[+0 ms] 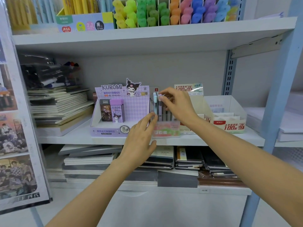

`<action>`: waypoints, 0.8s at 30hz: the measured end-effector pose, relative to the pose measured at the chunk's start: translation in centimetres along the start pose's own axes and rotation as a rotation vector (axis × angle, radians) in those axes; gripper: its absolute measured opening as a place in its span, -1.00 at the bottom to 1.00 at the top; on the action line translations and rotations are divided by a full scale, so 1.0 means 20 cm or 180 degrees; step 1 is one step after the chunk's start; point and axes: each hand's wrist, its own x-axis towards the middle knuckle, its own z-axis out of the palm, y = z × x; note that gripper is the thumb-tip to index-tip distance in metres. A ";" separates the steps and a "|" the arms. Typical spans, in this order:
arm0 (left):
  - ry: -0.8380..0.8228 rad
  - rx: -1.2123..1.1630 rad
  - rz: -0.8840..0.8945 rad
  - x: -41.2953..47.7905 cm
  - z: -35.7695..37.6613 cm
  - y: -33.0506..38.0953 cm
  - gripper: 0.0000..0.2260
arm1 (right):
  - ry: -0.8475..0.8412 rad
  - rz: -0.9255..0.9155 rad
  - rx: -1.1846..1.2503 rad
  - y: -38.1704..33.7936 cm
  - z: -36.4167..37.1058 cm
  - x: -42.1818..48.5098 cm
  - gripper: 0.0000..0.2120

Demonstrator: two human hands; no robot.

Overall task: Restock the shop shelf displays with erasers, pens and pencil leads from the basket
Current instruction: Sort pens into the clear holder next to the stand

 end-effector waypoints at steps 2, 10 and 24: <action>-0.0005 -0.0014 -0.0021 0.00 0.00 0.00 -0.31 | 0.0026 0.0039 -0.0049 0.00 0.00 -0.01 -0.84; 0.0441 -0.0448 -0.0152 -0.13 0.01 0.05 -0.56 | 0.0345 -0.0074 0.0196 -0.09 -0.05 -0.17 -0.79; -0.1859 -0.0485 -0.2011 -1.58 1.00 0.08 -0.60 | -0.2314 0.2044 0.0497 0.42 0.59 -1.91 -0.90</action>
